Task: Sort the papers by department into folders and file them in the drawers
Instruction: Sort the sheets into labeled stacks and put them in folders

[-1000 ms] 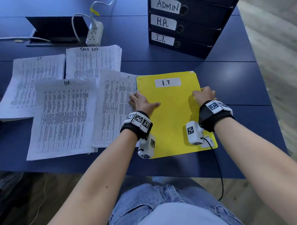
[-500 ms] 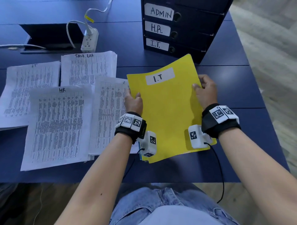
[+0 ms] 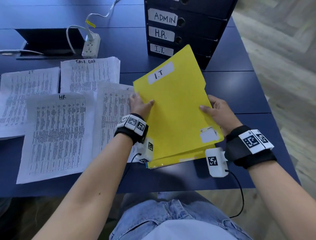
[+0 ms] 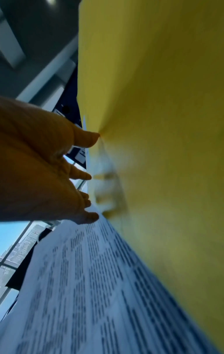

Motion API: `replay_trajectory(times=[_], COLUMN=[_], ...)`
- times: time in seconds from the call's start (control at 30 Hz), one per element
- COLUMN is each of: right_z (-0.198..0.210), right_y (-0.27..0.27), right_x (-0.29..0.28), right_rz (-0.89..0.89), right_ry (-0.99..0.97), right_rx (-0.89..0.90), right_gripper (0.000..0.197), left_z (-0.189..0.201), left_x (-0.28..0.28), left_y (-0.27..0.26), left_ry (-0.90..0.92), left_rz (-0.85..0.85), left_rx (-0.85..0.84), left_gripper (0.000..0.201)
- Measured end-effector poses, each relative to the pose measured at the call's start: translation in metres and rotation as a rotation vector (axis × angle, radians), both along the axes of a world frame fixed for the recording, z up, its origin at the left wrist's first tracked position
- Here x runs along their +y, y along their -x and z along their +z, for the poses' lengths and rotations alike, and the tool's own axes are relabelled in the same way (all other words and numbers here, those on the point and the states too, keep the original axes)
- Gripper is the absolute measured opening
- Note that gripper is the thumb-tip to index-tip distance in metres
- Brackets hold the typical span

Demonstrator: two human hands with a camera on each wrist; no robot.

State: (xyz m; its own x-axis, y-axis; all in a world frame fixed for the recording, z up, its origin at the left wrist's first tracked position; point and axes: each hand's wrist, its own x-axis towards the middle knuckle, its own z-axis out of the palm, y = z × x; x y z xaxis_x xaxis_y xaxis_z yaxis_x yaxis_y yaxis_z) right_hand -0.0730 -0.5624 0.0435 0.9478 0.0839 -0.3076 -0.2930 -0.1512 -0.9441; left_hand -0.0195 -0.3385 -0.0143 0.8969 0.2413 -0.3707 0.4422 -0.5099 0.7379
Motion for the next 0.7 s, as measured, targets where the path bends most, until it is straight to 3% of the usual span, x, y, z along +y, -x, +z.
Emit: replay_trajectory(times=[0.13, 0.27, 0.33, 0.4, 0.5, 0.7], right_z=[0.033, 0.060, 0.063, 0.060, 0.050, 0.006], right_y=[0.009, 0.018, 0.021, 0.023, 0.023, 0.006], right_x=[0.025, 0.064, 0.087, 0.110, 0.148, 0.211], right_rz=[0.023, 0.145, 0.215, 0.263, 0.302, 0.317], right_ry=[-0.203, -0.262, -0.227, -0.144, -0.035, 0.172], right_rx=[0.010, -0.027, -0.067, -0.096, -0.116, -0.179], right_gripper=[0.022, 0.036, 0.034, 0.032, 0.032, 0.037], left_z=[0.019, 0.058, 0.084, 0.107, 0.132, 0.117], left_x=[-0.006, 0.001, 0.013, 0.032, 0.067, 0.148], left_y=[0.014, 0.035, 0.048, 0.062, 0.077, 0.078], left_ry=[0.050, 0.270, 0.398, 0.506, 0.528, 0.496], left_rz=[-0.179, -0.193, -0.204, -0.228, -0.230, -0.091], left_rx=[-0.007, -0.118, -0.151, -0.159, -0.166, -0.251], left_gripper=[0.074, 0.066, 0.059, 0.063, 0.062, 0.045])
